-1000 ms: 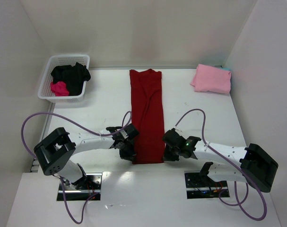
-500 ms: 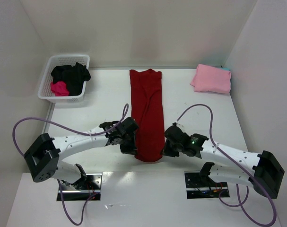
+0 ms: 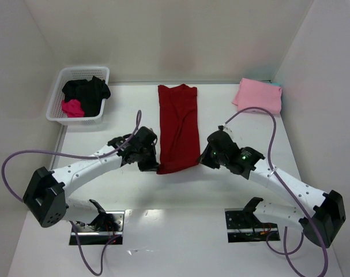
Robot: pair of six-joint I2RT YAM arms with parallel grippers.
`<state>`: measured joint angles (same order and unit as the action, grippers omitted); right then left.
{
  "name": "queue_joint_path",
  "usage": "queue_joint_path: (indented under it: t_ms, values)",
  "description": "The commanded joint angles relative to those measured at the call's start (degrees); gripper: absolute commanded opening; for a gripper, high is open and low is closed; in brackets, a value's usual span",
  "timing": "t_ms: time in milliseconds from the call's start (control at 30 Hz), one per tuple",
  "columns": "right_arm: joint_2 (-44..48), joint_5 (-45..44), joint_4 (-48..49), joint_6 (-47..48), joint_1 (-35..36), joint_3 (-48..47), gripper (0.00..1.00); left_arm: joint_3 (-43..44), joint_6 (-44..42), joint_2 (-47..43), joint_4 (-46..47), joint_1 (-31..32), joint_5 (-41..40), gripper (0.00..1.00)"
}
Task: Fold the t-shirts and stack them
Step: Fold the folded rectangular tshirt in 1/3 of the way
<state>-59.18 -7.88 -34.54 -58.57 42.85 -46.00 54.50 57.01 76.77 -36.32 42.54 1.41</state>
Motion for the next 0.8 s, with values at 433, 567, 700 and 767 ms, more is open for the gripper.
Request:
queue_joint_path:
  t_ms: [433,567,700,767]
  values:
    - [-14.99,0.05,10.99,13.56,-14.90,-10.95,0.00,15.54,-17.46,14.71,7.14,-14.15,5.80,0.00]
    - [-19.91,0.58,14.94,14.70,-14.90,-13.59,0.00,18.62,-19.48,18.93,7.66,-16.35,6.93,0.00]
    - [-25.45,1.19,16.26,15.85,-15.43,-17.01,0.00,21.52,-21.67,22.89,8.72,-18.20,8.69,0.00]
    - [-28.34,1.20,17.66,16.38,-16.04,-17.63,0.00,22.75,-22.29,25.17,8.72,-19.42,8.70,0.00]
